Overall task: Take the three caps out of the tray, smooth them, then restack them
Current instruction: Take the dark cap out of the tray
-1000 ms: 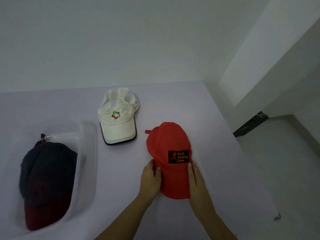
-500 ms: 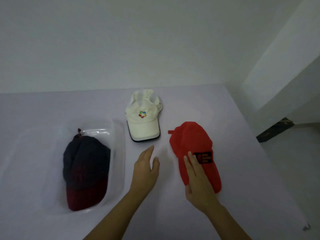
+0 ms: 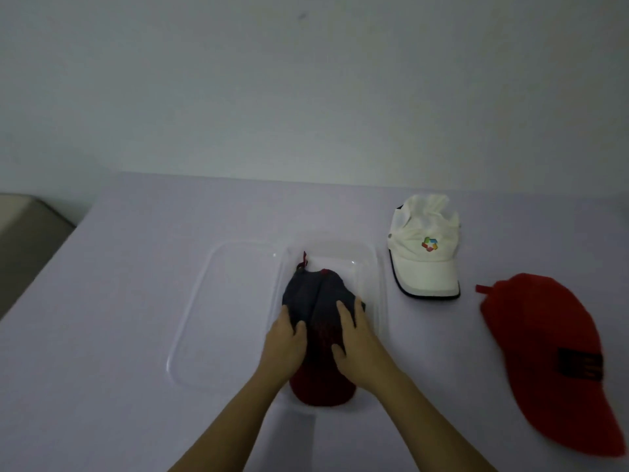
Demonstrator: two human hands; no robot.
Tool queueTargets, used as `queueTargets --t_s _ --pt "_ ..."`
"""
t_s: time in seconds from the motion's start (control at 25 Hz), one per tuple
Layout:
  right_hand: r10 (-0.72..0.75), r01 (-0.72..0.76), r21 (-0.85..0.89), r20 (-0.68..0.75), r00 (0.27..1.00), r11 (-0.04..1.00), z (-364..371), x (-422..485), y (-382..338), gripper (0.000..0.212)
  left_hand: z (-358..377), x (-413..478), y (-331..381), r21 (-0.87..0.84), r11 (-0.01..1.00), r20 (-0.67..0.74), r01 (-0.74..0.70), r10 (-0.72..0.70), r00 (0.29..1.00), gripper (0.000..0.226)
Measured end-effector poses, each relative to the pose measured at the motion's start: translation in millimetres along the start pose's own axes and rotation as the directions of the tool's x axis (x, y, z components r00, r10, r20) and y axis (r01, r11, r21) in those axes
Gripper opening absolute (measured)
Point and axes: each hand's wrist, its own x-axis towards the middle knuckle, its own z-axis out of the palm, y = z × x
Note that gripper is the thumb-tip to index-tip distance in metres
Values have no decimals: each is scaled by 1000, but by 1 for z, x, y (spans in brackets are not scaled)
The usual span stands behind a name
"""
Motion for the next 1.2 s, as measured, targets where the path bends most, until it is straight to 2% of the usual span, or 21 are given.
queueTargets --t_s 0.08,0.12,0.2,0.32,0.48,0.56,0.6,0.68,0.76,0.8,0.84,0.92,0.96,1.0,1.04,1.08,1.16,1.2 --pt "181 -181 297 27 983 938 8 12 -5 84 4 2 -9 -85 993 83 86 -79 993 42" --pt "240 -236 362 34 970 902 10 17 -7 85 5 4 -12 -136 982 119 132 -116 986 48" --pt "293 -294 385 62 954 875 7 17 -6 83 7 4 -9 -263 947 146 185 -151 978 49" --pt "257 -198 465 -66 964 863 -7 11 -13 76 -1 0 4 -377 908 83 182 -163 983 54" --pt "207 -29 666 -190 960 745 -31 -5 -47 73 -24 -10 27 -416 907 -129 -65 12 992 42" --pt "158 73 688 -267 951 722 -61 -23 -54 77 -33 -24 57 -438 877 -196 -200 124 973 34" --pt "150 98 683 -295 944 724 -73 -29 -56 85 -37 -31 71 -460 855 -211 -241 159 965 35" --pt "157 126 639 -367 917 759 -100 -50 -45 101 -31 -51 105 -524 807 -205 -273 191 960 38" --pt "147 143 617 -394 907 774 -125 -71 -26 98 -11 -71 129 -583 770 -182 -260 188 965 34" --pt "135 166 665 -376 917 729 -136 -81 -15 95 4 -80 139 -600 766 -147 -233 180 973 32" --pt "128 194 764 -340 932 616 -147 -90 -2 93 18 -88 146 -614 766 -97 -191 168 981 31" --pt "183 188 956 -230 956 225 -165 -107 25 80 48 -98 150 -636 766 -1 -92 118 993 30" --pt "215 165 986 -168 962 34 -170 -112 41 60 61 -99 148 -638 768 29 -46 83 996 30" --pt "259 143 984 -111 960 -107 -172 -117 60 42 75 -102 146 -634 773 50 -5 47 998 31" --pt "297 127 972 -64 953 -197 -171 -122 79 32 89 -102 142 -627 779 63 25 19 998 31" --pt "337 126 961 -36 941 -248 -165 -124 98 32 102 -102 139 -611 790 70 44 -1 998 31" --pt "402 107 946 26 915 -305 -147 -127 127 46 127 -102 130 -562 822 96 96 -50 994 30" --pt "435 81 950 61 898 -301 -137 -129 138 43 137 -102 126 -543 829 114 132 -83 990 34"
